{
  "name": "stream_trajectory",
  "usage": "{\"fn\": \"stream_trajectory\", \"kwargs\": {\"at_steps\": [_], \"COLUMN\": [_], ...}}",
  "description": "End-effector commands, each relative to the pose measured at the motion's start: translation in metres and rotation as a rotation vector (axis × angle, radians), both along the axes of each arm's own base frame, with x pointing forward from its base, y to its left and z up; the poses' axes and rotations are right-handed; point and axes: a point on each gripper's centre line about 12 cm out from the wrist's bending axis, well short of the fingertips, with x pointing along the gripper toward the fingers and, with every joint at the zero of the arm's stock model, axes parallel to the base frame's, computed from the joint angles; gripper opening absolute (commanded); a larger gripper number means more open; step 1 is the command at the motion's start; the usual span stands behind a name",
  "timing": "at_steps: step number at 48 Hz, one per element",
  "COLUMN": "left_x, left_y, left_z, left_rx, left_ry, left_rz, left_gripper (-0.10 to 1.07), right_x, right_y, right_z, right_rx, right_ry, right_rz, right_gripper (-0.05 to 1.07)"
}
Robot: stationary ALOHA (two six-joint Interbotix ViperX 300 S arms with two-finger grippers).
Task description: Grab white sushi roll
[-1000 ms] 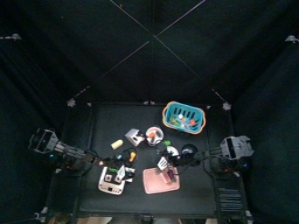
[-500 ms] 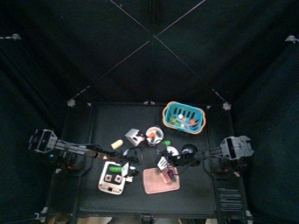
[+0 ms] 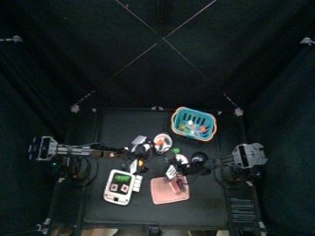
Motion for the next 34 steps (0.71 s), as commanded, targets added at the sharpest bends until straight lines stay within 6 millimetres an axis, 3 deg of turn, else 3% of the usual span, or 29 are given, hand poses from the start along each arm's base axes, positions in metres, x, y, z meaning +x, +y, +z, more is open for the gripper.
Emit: {"fn": "stream_trajectory", "kwargs": {"at_steps": [1, 9, 20, 30, 34], "left_x": [0.005, 0.012, 0.012, 0.0, -0.007], "left_y": [-0.002, -0.005, 0.01, 0.022, 0.009], "left_z": [0.028, 0.048, 0.064, 0.039, 0.021], "left_rx": [0.039, 0.052, 0.093, 0.119, 0.148], "left_ry": [-0.057, -0.068, -0.002, 0.271, 0.397], "left_rz": [-0.032, -0.058, -0.001, 0.188, 0.271], "left_gripper": [0.95, 0.95, 0.95, 0.95, 0.95], "right_x": [0.005, 0.005, 0.007, 0.007, 0.005], "right_y": [0.0, -0.001, -0.001, -0.001, -0.001], "right_z": [0.015, 0.012, 0.01, 0.01, 0.012], "right_rx": [0.004, 0.004, 0.0, -0.002, -0.008], "right_ry": [-0.044, -0.037, -0.03, -0.032, -0.035], "right_rz": [-0.001, -0.002, 0.0, 0.002, 0.008], "right_gripper": [0.89, 0.89, 0.89, 0.89, 0.89]}}
